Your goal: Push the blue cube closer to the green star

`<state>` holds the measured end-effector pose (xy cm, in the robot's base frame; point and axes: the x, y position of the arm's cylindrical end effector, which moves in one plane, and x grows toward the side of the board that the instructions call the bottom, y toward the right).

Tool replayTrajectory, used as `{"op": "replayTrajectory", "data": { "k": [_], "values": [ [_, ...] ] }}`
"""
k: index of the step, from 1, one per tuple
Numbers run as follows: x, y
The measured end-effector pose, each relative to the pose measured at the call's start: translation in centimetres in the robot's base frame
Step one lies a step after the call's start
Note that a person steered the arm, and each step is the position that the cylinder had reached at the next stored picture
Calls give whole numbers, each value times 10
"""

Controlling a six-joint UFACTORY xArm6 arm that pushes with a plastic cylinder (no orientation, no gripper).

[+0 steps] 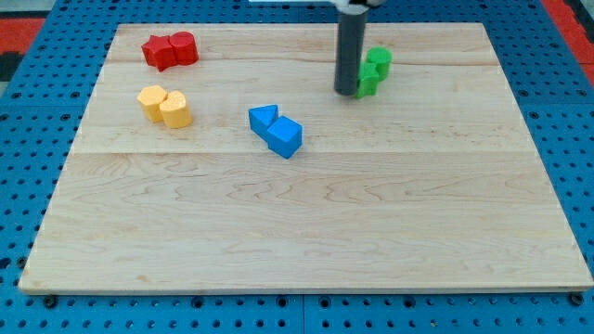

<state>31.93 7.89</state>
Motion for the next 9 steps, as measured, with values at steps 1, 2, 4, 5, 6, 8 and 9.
{"op": "replayTrajectory", "data": {
  "k": [1, 2, 4, 5, 6, 8, 9],
  "values": [
    [-28, 39],
    [-55, 50],
    [114, 51],
    [166, -7],
    [165, -71],
    [134, -98],
    [114, -98]
  ]
}}
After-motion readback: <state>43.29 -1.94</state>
